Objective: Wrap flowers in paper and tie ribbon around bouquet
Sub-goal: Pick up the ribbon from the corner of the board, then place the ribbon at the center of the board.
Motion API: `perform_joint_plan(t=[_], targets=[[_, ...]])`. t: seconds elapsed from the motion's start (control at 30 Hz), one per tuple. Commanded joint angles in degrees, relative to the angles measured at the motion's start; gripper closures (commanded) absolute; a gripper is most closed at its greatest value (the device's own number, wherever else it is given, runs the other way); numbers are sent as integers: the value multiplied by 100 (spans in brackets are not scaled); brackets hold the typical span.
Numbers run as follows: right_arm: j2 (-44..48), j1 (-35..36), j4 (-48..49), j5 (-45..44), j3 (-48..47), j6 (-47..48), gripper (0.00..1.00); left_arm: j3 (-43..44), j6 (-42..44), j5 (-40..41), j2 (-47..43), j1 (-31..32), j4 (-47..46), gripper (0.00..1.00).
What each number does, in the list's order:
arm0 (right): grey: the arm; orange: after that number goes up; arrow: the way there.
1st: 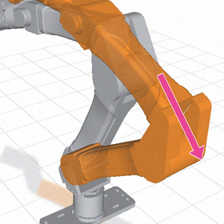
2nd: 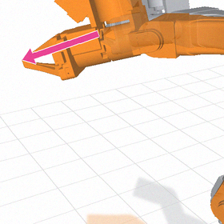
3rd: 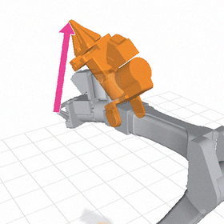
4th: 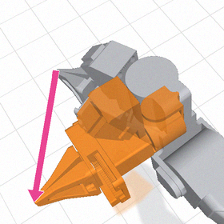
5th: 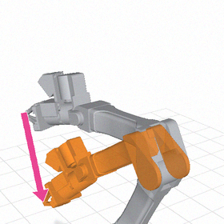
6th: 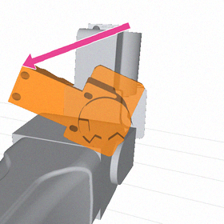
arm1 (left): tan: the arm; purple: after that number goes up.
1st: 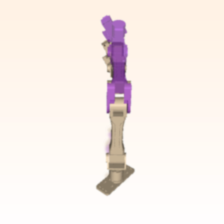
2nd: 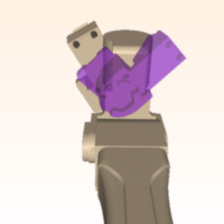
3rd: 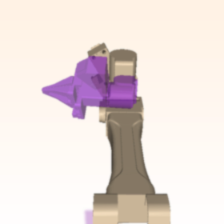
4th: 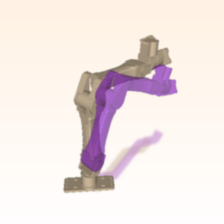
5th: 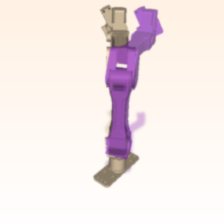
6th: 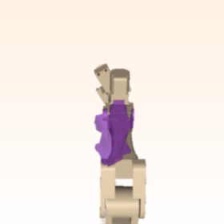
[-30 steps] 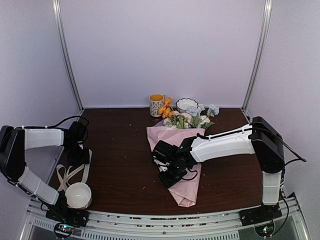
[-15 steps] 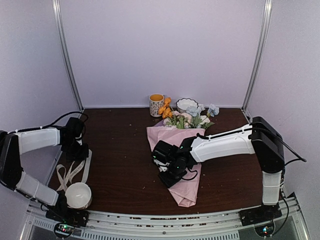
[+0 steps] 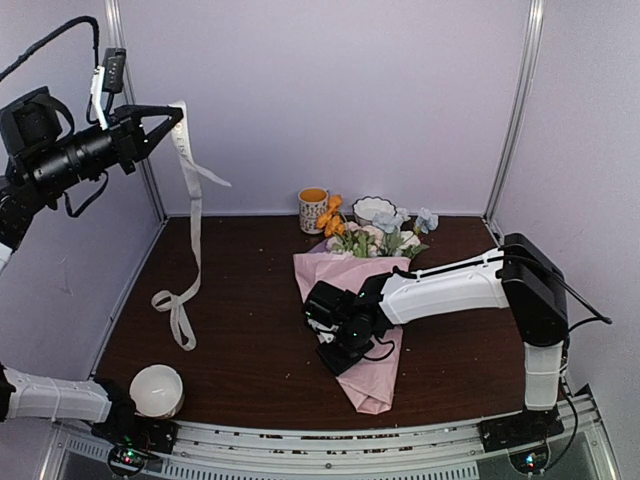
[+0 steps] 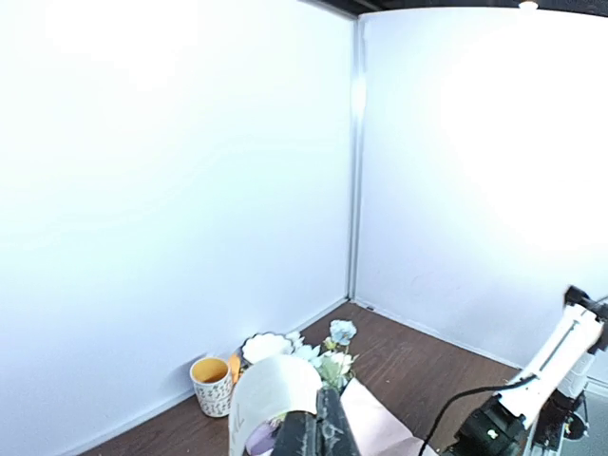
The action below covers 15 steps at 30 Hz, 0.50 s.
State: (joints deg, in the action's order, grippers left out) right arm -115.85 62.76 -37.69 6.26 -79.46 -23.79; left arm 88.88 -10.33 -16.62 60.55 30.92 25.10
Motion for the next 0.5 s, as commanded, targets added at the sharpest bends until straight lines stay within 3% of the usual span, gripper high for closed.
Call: perform_joint_plan(t=[0.0,0.07,0.17,0.23,0.3,0.37,0.47], targets=[[-658,12,-148,-169,268,-47,100,-684,187,-512,-130,29,-100,100],[-651,8,-151,-164,281,-47,100,-1226,76,-642,-263,31,-45,100],[-661,10,-137,-152,299,-47,100,-2021,3,-1474,-404,241,42,100],[-680,16,-142,-141,284,-51,100,-2569,482,-1663,-551,950,56,100],[-690,6,-127,-136,291,-60,100,-3143,793,-1282,-561,1746,56,100],[-682,-5,-116,-120,295,-57,100,-3579,684,-1269,-171,2171,-134,100],[-654,-8,-75,-88,336,-54,100,-3487,743,-1457,904,2696,-5,100]])
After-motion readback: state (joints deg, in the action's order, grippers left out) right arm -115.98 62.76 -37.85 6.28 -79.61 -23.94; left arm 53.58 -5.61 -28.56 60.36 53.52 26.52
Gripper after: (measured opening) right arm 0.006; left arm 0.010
